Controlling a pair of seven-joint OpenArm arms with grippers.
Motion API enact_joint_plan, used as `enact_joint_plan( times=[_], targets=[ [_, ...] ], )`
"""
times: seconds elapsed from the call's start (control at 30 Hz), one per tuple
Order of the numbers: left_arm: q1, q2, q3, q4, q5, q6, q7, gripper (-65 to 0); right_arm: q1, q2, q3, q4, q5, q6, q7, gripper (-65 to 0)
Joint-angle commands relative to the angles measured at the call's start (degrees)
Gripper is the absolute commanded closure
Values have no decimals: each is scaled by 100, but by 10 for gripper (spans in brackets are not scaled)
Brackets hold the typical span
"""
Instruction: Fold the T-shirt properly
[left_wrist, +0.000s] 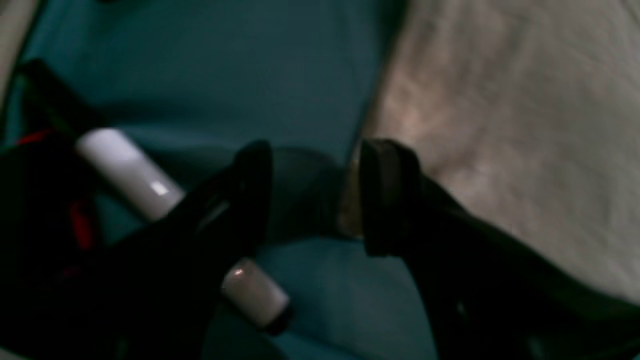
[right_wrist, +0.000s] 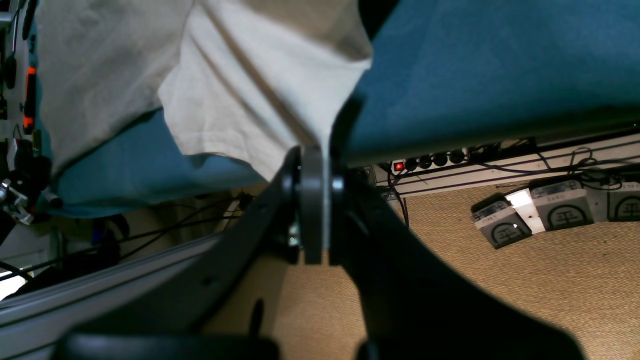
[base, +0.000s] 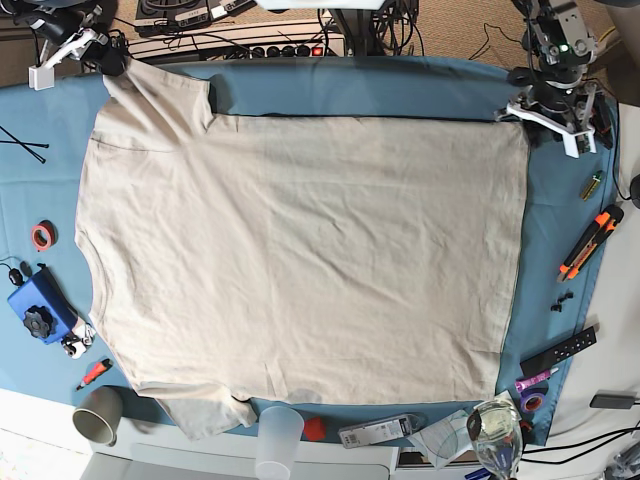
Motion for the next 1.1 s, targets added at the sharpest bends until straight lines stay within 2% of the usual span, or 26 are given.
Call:
enact_joint_plan(
  times=[0.0,0.07,0.13,0.23,0.37,0.5,0.57,0.63,0.73,0.77,1.07],
  targets=[
    [17,-66,-20,72,-184,-22,-26,-292,-63,107,57,81,79,28,31,0],
    [17,-72,-15,-26,-656,-72,136,-292,-63,107,57,81,79,28,28,0],
    [17,-52,-7,-146,-1078,-295,323,-292,-63,107,57,81,79,28,28,0],
    [17,42,-7,-229,-1443,-511,581,-292,-63,109,57,81,76,28,26,0],
    [20,216,-7,-229,-1714,-721,813,-289,-63,107,57,81,79,28,26,0],
    [33,245,-7,-229,-1770,-723,839,-266,-63,107,57,81,79,28,28,0],
    [33,247,-7,-229,-1860,-721,859,-240,-63,107,57,81,81,28,31,0],
    [31,245,-7,-229,-1856,-719,789,-184,-61,107,57,81,81,28,46,0],
    [31,245,-7,-229,-1858,-717,704,-23,-61,107,57,81,79,28,120,0],
    [31,245,-7,-229,-1858,-719,706,0,-59,109,59,81,79,28,168,0],
    [162,243,-13,35,-1853,-717,1056,0,-66,391,146,81,111,28,131,0]
  ],
)
